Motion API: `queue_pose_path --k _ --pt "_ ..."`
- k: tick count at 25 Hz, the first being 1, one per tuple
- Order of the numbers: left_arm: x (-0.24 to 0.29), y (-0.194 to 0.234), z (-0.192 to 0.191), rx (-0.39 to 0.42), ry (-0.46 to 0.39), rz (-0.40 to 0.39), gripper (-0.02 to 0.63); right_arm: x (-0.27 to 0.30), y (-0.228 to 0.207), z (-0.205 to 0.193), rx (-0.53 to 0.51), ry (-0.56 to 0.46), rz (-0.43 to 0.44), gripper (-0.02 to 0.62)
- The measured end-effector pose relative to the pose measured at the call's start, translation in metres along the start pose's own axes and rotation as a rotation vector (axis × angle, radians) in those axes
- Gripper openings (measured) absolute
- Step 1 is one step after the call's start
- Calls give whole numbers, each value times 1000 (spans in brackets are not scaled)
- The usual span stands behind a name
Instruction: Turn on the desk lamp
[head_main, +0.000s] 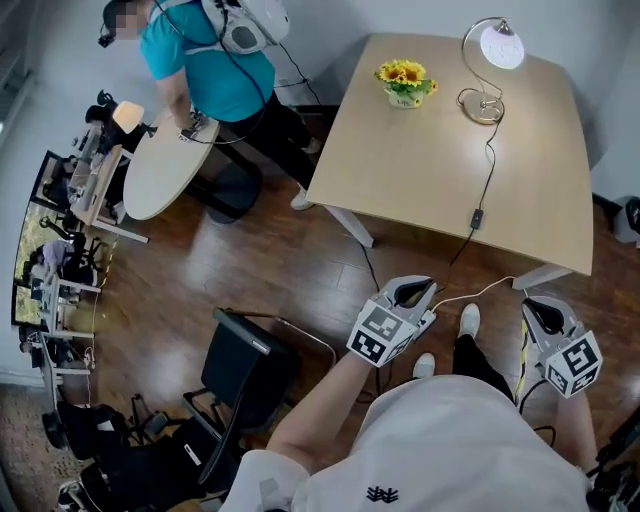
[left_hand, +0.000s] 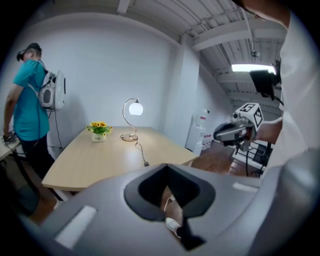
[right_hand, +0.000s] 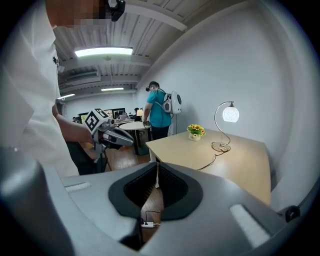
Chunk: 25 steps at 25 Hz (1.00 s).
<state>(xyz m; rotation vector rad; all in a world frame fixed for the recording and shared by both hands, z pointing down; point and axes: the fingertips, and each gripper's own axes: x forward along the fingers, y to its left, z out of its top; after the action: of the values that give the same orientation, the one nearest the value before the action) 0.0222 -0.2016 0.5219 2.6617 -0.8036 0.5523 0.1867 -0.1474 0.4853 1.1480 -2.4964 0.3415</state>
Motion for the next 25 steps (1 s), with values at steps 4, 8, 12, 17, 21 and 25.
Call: queue_pose_path --k 4,8,12,17,21,25 --pt "-41 -14 -15 5 -29 -11 20 -19 32 2 13 -21 -61 14" --pt "-68 -20 -27 0 -36 -5 20 -30 57 -5 9 -12 -74 14" --pt "-92 -44 -24 -12 -66 -29 20 -47 73 -10 6 -9 -91 14" --pt "-120 -65 -19 40 -113 -23 20 -65 102 3 -17 -65 -91 14" --pt "-132 -93 -18 59 -137 -29 20 -95 121 -2 -28 -86 -98 14" --pt "-141 -150 -22 41 -135 -73 20 -141 141 -31 -10 -86 -120 14"
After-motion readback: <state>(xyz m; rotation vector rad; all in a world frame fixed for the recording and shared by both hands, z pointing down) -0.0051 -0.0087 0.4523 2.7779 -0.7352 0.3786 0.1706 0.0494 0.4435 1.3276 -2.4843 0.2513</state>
